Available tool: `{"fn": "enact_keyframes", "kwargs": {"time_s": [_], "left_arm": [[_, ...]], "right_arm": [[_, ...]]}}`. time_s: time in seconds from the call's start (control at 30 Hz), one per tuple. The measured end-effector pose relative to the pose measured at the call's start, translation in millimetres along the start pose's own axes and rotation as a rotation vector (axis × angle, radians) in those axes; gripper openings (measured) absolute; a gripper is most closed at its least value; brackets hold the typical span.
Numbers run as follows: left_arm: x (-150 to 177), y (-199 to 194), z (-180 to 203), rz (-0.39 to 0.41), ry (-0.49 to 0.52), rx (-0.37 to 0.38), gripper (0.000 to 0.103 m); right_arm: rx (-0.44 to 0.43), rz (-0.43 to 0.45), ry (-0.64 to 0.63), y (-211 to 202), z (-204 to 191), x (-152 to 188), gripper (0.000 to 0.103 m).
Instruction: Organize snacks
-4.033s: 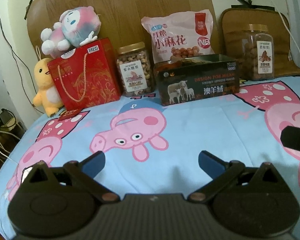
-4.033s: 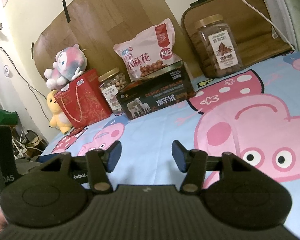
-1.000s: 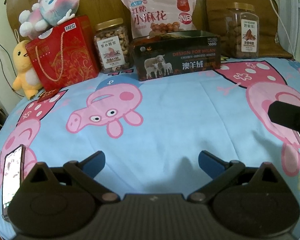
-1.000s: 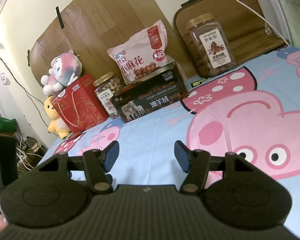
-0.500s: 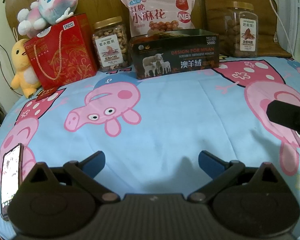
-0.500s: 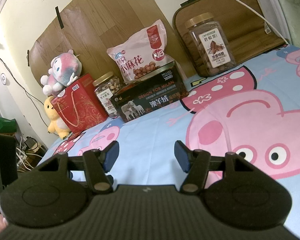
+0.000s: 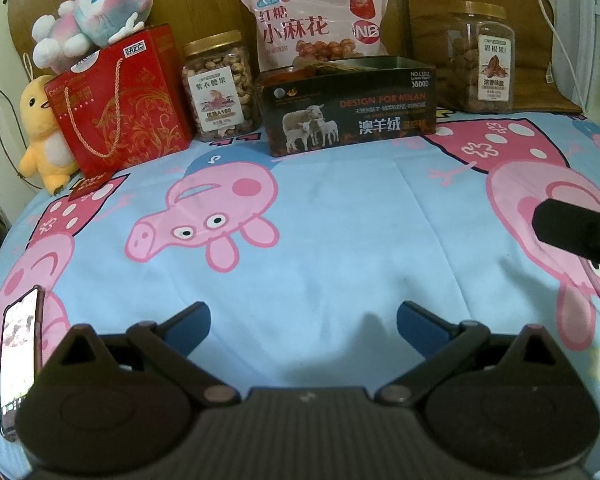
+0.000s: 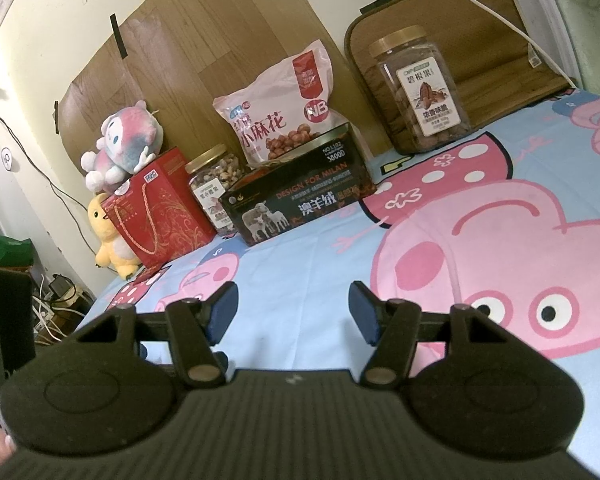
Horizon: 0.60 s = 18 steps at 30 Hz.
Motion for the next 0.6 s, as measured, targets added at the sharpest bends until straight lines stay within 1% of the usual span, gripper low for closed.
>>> {"fn": "enact_keyframes", "kwargs": {"time_s": [0.6], "left_arm": [[-0.8,1.1,1.8,-0.007,0.002,0.009,0.103]], "right_arm": [[-0.001,0.000,0.001,-0.1,0.6,-0.1,0.064]]}}
Point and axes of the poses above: each gripper's, at about its wrist camera, not at the fingertips, and y roughly the way its jaws point, z to its right, x to its underside, the point moved 7 cm from there along y, roughly the way its jaws point, and after that the axes turned 7 degrees about -y, right-handed, at the moved point
